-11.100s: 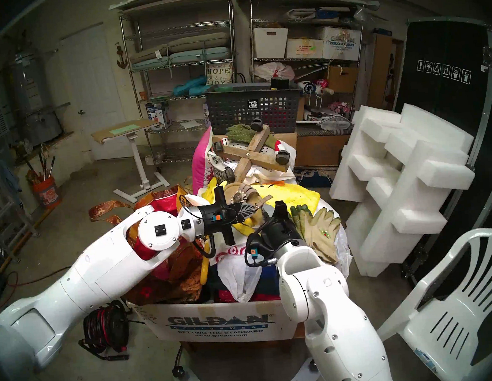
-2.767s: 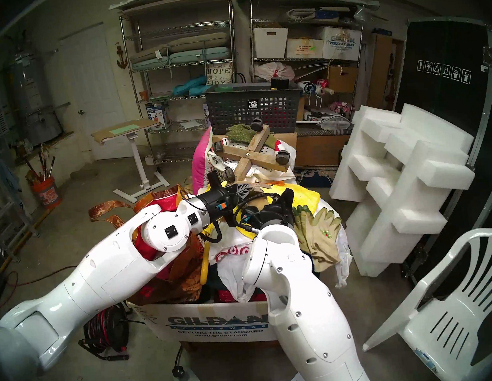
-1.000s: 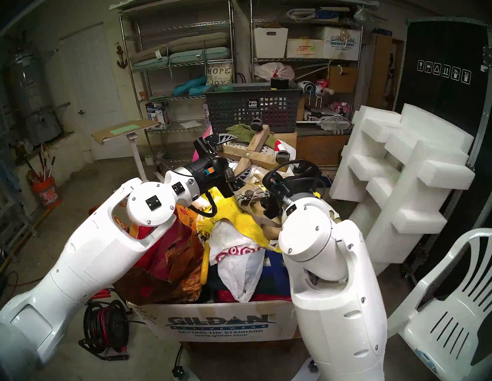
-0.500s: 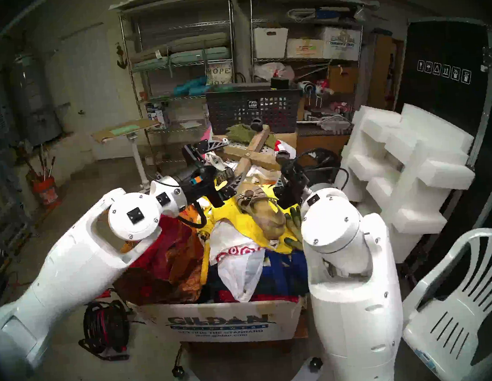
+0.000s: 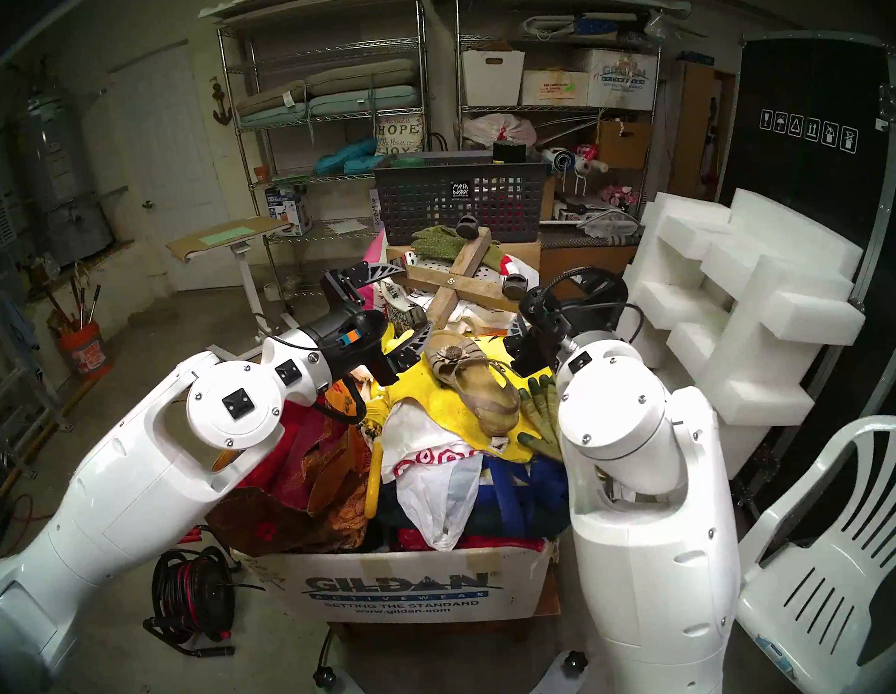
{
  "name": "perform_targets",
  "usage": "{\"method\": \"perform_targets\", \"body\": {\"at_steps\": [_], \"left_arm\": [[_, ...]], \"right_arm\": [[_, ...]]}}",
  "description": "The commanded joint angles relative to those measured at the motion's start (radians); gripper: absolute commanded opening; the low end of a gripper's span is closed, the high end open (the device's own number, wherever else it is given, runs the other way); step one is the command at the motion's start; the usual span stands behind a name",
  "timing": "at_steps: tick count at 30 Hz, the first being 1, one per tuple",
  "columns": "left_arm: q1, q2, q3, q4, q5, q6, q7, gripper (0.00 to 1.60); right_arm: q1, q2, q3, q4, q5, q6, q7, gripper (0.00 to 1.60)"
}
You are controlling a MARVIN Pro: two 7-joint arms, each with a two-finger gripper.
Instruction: Unbuckle a shoe
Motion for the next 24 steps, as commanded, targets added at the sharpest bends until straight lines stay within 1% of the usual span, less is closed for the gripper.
{"method": "perform_targets", "body": {"at_steps": [1, 24], "left_arm": [[-0.019, -0.006, -0.015, -0.01, -0.003, -0.009, 0.004, 1.6], [-0.019, -0.007, -0.016, -0.009, -0.003, -0.011, 0.004, 1.6]], "right_arm": [[0.007, -0.002, -0.005, -0.016, 0.003, -0.012, -0.01, 1.6], [0.007, 0.001, -0.005, -0.016, 0.007, -0.012, -0.014, 1.6]]}}
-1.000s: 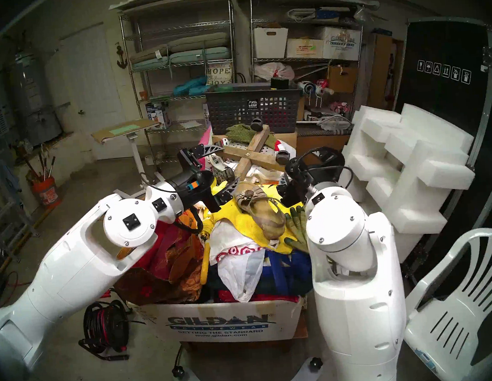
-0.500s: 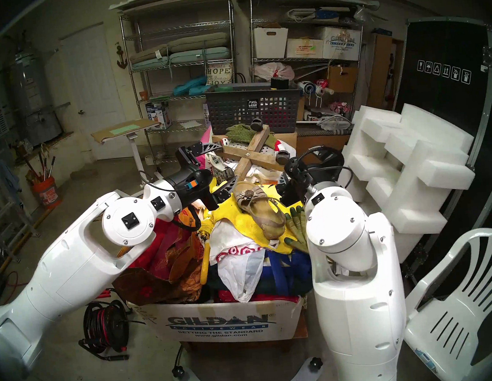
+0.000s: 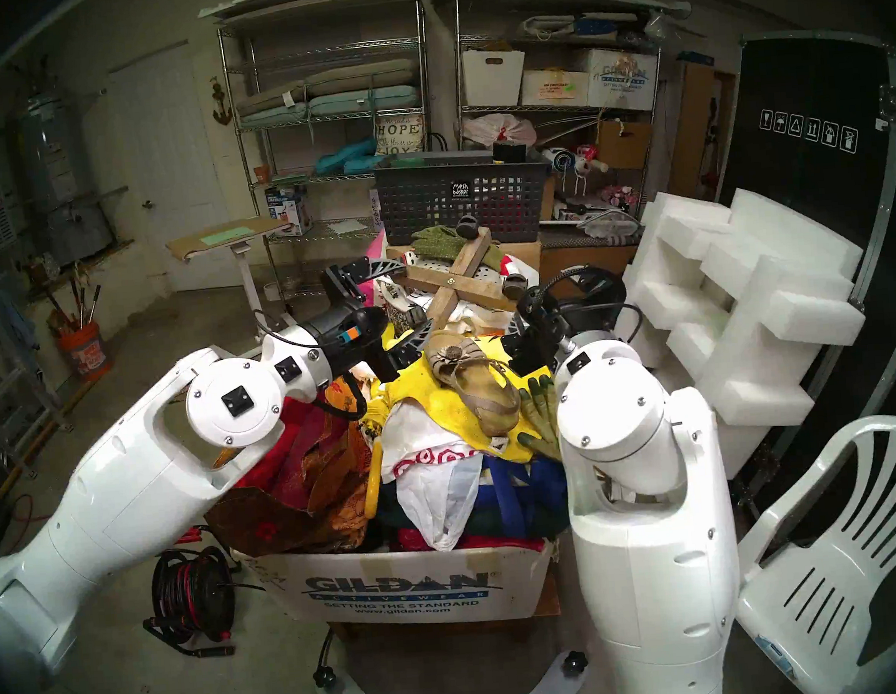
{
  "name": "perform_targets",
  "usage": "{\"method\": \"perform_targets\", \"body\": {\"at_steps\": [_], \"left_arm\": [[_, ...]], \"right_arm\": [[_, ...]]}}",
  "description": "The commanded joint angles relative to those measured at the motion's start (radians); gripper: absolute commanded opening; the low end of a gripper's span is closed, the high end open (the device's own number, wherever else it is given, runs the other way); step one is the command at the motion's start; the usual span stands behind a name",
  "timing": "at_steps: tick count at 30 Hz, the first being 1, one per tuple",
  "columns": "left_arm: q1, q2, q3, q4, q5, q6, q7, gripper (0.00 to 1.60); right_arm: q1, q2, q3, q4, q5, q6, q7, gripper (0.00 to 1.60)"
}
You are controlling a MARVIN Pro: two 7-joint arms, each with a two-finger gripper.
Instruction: Unbuckle a shoe
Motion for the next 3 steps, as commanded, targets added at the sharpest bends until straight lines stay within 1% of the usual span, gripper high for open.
{"method": "perform_targets", "body": {"at_steps": [1, 3], "left_arm": [[-0.015, -0.002, -0.015, -0.01, -0.002, -0.002, 0.005, 1.6], [-0.015, -0.002, -0.015, -0.01, -0.002, -0.002, 0.005, 1.6]], "right_arm": [[0.007, -0.002, -0.002, -0.017, 0.0, -0.005, -0.007, 1.6], [0.008, -0.002, -0.002, -0.017, 0.0, -0.005, -0.007, 1.6]]}}
